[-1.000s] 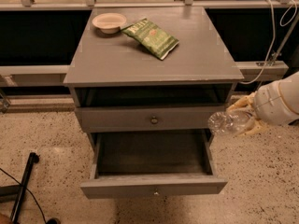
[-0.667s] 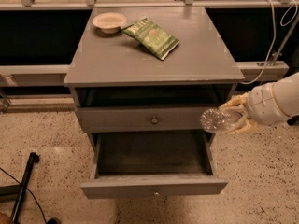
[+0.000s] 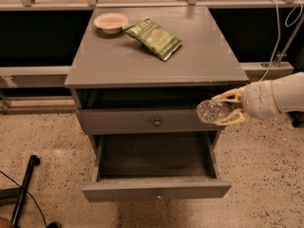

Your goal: Place water bottle into middle drawer

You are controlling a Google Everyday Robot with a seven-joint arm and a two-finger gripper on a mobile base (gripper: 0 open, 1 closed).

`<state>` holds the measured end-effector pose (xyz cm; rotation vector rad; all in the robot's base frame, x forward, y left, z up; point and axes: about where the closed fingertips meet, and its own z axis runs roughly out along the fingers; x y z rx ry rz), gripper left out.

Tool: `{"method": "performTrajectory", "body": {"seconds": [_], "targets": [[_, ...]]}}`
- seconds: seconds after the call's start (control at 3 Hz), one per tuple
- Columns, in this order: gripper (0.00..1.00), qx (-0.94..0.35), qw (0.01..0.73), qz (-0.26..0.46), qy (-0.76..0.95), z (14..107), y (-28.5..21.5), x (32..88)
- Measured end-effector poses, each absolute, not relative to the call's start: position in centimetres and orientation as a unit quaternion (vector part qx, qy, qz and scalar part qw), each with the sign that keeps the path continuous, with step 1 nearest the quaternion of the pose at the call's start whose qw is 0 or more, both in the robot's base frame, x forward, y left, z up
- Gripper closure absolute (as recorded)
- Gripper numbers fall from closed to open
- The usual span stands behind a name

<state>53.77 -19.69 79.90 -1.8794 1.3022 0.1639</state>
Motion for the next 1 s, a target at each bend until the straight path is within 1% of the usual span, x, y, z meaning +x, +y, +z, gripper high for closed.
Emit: {"method": "performTrajectory", "body": {"seconds": [0.33, 0.67, 1.0], "targets": [[1.0, -0.725, 0.367, 0.084, 0.577, 74.3, -21.0, 53.4], [1.0, -0.66, 0.309, 0.118, 0.674, 66.7, -23.0, 52.0], [1.0, -0.585, 0.28, 0.143, 0.747, 62.3, -23.6, 50.1]]}}
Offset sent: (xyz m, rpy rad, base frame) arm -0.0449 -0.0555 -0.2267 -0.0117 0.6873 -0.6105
